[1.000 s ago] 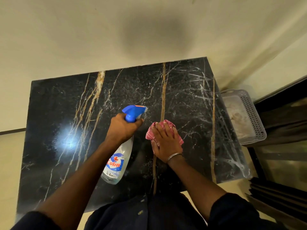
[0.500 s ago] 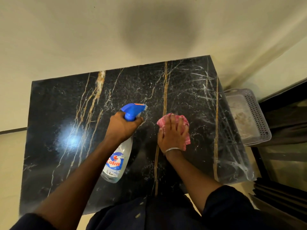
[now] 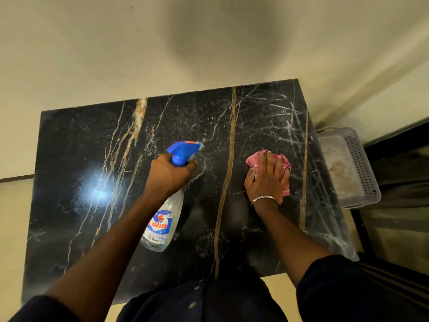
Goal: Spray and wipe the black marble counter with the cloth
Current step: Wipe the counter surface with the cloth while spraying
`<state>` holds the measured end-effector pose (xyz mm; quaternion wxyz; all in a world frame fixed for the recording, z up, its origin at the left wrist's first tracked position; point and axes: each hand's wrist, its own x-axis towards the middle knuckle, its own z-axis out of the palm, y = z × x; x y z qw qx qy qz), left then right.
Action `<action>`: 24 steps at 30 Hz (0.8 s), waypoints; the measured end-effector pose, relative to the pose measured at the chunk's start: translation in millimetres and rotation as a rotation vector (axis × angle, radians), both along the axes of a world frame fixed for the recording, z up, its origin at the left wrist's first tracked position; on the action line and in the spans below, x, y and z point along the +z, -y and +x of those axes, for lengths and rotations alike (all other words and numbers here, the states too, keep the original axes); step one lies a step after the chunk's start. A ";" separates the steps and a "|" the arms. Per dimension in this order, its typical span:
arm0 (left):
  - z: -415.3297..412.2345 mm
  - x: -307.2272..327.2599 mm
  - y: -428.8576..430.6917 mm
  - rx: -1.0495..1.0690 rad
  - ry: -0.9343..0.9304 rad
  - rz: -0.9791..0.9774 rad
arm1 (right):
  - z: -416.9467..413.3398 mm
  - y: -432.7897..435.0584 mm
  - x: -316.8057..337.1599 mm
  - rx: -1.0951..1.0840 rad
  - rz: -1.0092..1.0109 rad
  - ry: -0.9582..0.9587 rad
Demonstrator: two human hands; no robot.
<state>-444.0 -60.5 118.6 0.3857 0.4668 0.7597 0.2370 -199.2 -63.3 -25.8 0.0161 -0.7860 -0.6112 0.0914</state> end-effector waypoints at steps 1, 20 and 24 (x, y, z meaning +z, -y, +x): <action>-1.3 -0.3 -0.1 0.012 0.007 0.018 | -9.3 -1.2 0.9 -0.041 -0.010 -0.009; -6.7 -8.2 -15.9 0.076 0.013 0.044 | 32.9 -52.6 -1.6 0.071 0.021 0.008; -3.9 -13.1 -24.9 0.084 0.020 0.016 | -0.8 -55.9 -0.6 -0.068 -0.001 -0.030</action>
